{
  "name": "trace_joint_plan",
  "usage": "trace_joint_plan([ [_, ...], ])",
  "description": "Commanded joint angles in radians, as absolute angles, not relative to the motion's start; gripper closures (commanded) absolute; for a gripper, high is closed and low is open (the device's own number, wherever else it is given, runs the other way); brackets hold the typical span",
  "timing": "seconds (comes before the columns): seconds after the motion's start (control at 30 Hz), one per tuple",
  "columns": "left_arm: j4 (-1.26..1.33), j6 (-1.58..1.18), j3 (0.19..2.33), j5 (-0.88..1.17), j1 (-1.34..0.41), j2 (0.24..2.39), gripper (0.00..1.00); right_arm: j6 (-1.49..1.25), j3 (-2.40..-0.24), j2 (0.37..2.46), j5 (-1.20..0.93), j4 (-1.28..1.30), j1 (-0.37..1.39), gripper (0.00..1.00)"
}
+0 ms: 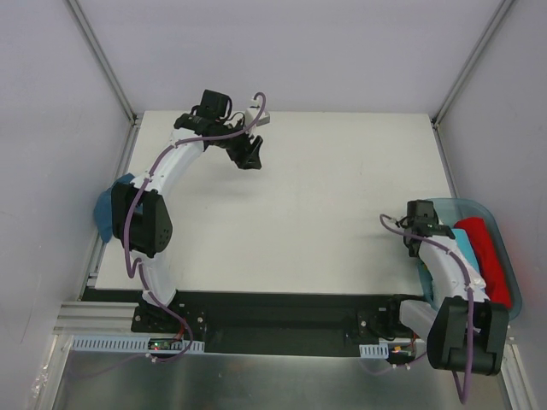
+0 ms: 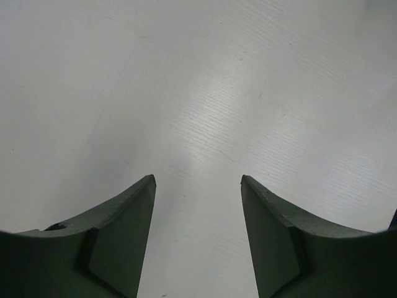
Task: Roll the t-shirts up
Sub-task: Place the T-shirt in the bin.
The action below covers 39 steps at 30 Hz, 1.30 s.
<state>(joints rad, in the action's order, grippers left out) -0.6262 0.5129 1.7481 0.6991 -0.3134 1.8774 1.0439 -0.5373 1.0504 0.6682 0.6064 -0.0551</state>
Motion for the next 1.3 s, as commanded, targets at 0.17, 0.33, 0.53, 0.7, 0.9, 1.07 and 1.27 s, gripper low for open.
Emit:
trace_joint_plan([
  [0.17,-0.638,0.468,1.786,0.726,-0.311,1.864,0.43,0.695,-0.785,1.149,0.419,0.874,-0.167,0.99],
  [0.33,-0.638,0.449,1.784,0.718,-0.311,1.853,0.43,0.684,-0.79,1.201,0.318,0.901,-0.17,0.99],
  [0.53,-0.638,0.443,1.769,0.693,-0.311,1.829,0.43,0.715,-0.825,1.287,0.157,0.928,-0.208,0.99],
  [0.7,-0.638,0.436,1.77,0.68,-0.316,1.824,0.43,0.756,-0.865,1.347,0.031,0.972,-0.23,0.99],
  [0.9,-0.658,0.463,1.775,0.658,-0.319,1.816,0.42,0.759,-0.942,1.399,-0.06,1.005,-0.299,0.69],
  [1.07,-0.701,0.512,1.799,0.657,-0.319,1.807,0.42,0.811,-1.148,1.428,-0.262,1.22,-0.385,0.25],
  [1.27,-0.75,0.58,1.809,0.627,-0.319,1.795,0.41,0.9,-1.344,1.44,-0.435,1.426,-0.403,0.0],
])
